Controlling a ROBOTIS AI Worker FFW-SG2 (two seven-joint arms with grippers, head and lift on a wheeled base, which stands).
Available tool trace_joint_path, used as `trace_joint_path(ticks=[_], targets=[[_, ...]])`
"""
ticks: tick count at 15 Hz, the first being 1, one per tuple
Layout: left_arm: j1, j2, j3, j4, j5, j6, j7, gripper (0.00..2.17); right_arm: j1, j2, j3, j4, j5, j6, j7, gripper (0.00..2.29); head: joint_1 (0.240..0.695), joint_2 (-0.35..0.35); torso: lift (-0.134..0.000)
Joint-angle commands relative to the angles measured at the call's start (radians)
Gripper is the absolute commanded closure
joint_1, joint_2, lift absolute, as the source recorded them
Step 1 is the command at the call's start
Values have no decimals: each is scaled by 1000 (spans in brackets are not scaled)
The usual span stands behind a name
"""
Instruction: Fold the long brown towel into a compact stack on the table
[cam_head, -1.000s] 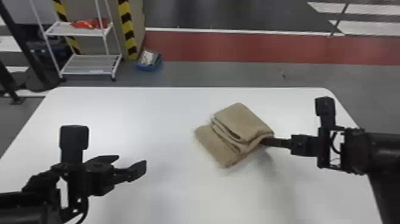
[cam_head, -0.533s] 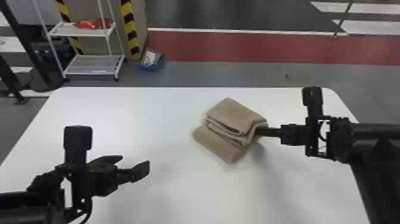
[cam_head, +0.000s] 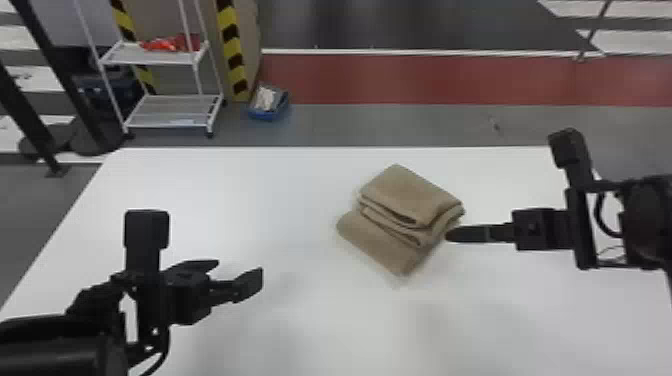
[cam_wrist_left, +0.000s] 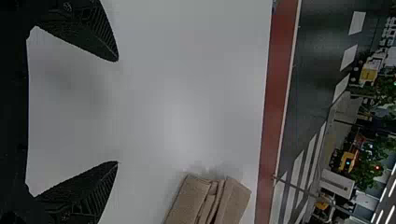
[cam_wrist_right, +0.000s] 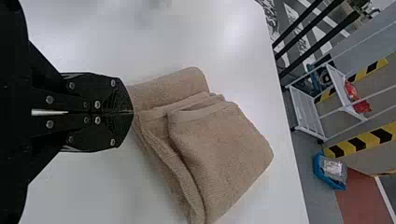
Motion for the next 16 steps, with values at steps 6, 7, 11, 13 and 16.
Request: trace_joint_path(ticks=[6, 7, 11, 13, 16], targets=[[6, -4, 7, 2, 0, 2, 1, 100, -256, 76, 325, 196, 183, 7, -66, 390, 695, 65, -124], [6, -4, 7, 2, 0, 2, 1, 100, -276, 95, 362, 219, 218, 7, -66, 377, 695, 75, -124], [6, -4, 12, 4, 0, -1, 1, 100, -342, 154, 474, 343, 306, 7, -82, 336, 695, 113, -124], [9, -4, 18, 4, 0, -11, 0, 100, -374, 184, 509, 412, 343, 7, -93, 336, 695, 127, -124], [18, -4, 26, 4, 8, -32, -2, 100, -423, 222, 551, 503, 410, 7, -97, 336, 695, 135, -124]])
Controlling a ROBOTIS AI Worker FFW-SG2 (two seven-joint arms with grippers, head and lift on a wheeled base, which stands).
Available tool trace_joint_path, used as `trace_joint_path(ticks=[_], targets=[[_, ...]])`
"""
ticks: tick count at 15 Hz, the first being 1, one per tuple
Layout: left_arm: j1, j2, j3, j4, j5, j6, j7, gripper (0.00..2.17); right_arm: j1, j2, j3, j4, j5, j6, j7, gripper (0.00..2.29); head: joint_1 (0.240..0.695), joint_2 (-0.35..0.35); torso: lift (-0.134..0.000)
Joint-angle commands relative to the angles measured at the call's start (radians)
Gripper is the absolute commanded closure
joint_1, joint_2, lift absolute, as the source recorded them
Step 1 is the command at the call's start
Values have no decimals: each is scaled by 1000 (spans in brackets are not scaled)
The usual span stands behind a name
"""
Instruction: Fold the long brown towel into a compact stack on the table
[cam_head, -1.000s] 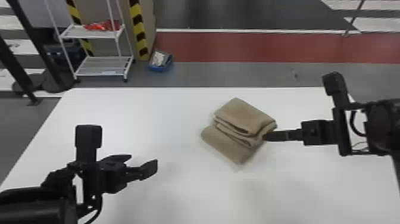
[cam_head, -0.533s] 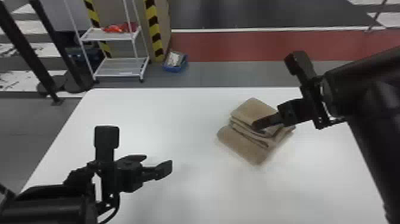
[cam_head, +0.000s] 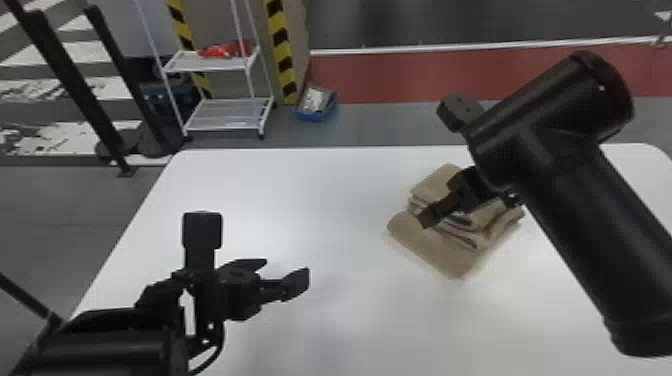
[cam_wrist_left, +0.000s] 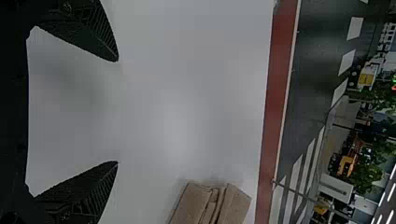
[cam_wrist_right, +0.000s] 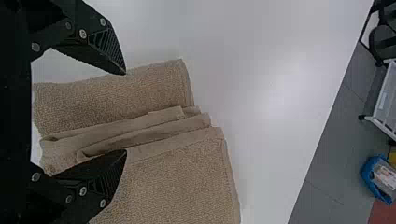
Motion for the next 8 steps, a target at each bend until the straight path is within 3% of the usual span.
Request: trace_joint_path(ticks=[1, 8], targets=[[6, -4, 14, -2, 16, -9, -2, 100, -41, 22, 27, 59, 45, 2, -7, 336, 695, 138, -124], [14, -4, 35, -2, 26, -24, -13, 100, -112, 43, 89, 214, 110, 2, -10, 336, 695, 129, -124]])
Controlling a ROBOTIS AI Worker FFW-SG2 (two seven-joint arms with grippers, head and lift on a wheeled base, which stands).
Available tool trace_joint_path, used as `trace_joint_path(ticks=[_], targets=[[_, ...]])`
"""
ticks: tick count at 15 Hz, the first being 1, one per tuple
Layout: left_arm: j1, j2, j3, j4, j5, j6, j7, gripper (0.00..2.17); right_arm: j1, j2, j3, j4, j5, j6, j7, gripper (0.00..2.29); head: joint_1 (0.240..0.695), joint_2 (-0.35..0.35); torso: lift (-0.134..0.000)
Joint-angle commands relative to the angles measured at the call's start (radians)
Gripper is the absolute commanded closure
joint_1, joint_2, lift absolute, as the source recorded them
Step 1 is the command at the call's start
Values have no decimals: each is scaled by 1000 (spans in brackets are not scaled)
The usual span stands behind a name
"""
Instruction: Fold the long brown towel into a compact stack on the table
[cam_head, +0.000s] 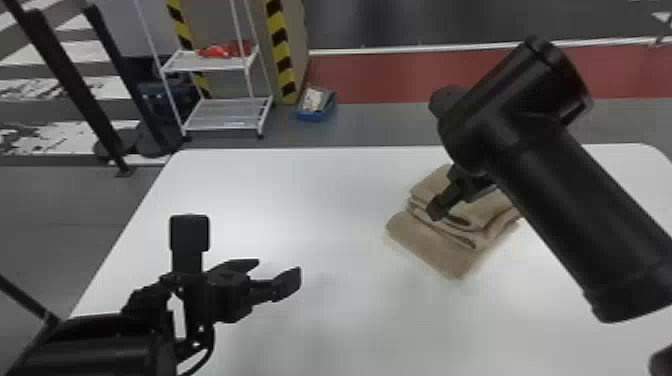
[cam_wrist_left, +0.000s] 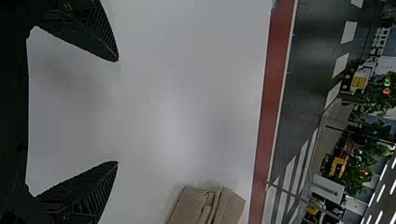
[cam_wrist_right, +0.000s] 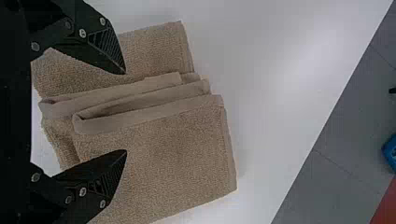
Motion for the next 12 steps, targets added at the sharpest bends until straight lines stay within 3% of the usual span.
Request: trace_joint_path(ticks=[1, 6, 12], targets=[[0, -4, 2, 0, 0, -4, 0, 100, -4, 2, 22, 43, 26, -12, 0, 336, 695, 127, -124], [0, -4, 6, 0, 2, -4, 0, 100, -10, 2, 44, 73, 49, -46, 0, 336, 695, 111, -124], [0, -4, 9, -3, 2, -4, -2, 100, -3, 2, 39, 93, -8, -58, -2, 336, 695, 112, -124]])
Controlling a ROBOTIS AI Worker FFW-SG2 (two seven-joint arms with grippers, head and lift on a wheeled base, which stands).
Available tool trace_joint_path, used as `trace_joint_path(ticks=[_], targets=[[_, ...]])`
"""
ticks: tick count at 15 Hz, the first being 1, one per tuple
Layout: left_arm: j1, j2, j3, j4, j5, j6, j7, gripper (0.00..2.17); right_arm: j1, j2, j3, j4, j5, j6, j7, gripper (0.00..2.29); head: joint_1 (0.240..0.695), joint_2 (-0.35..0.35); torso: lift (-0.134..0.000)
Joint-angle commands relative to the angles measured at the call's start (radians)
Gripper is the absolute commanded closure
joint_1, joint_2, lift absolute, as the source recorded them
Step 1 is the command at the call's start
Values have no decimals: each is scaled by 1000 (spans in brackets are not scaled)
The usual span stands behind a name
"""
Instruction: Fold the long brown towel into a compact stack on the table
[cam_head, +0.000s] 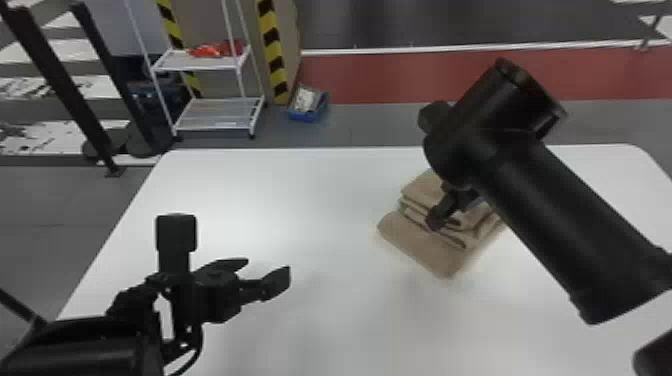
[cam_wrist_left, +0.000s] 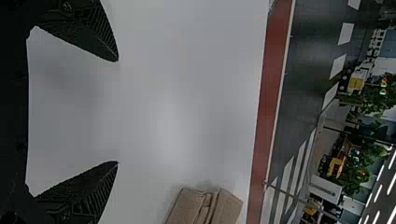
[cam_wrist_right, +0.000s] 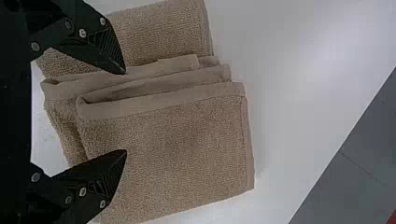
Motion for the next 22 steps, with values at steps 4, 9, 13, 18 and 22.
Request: trace_joint_path(ticks=[4, 9, 13, 18, 22], targets=[[3, -4, -1, -6, 0, 0, 0, 100, 16, 1, 3, 1, -38, 2, 3, 340, 695, 124, -124], [5, -4, 0, -8, 0, 0, 0, 100, 31, 1, 2, -1, -27, 5, 11, 829, 695, 126, -124], [8, -4, 3, -6, 0, 0, -2, 100, 40, 1, -14, -13, -21, 8, 0, 1116, 695, 125, -124], [8, -4, 11, -8, 9, -3, -8, 100, 82, 1, -79, -122, -30, 5, -5, 1409, 695, 131, -124], [2, -4, -17, -8, 11, 0, -11, 100, 135, 1, -86, -260, -38, 54, 54, 1409, 695, 150, -124]])
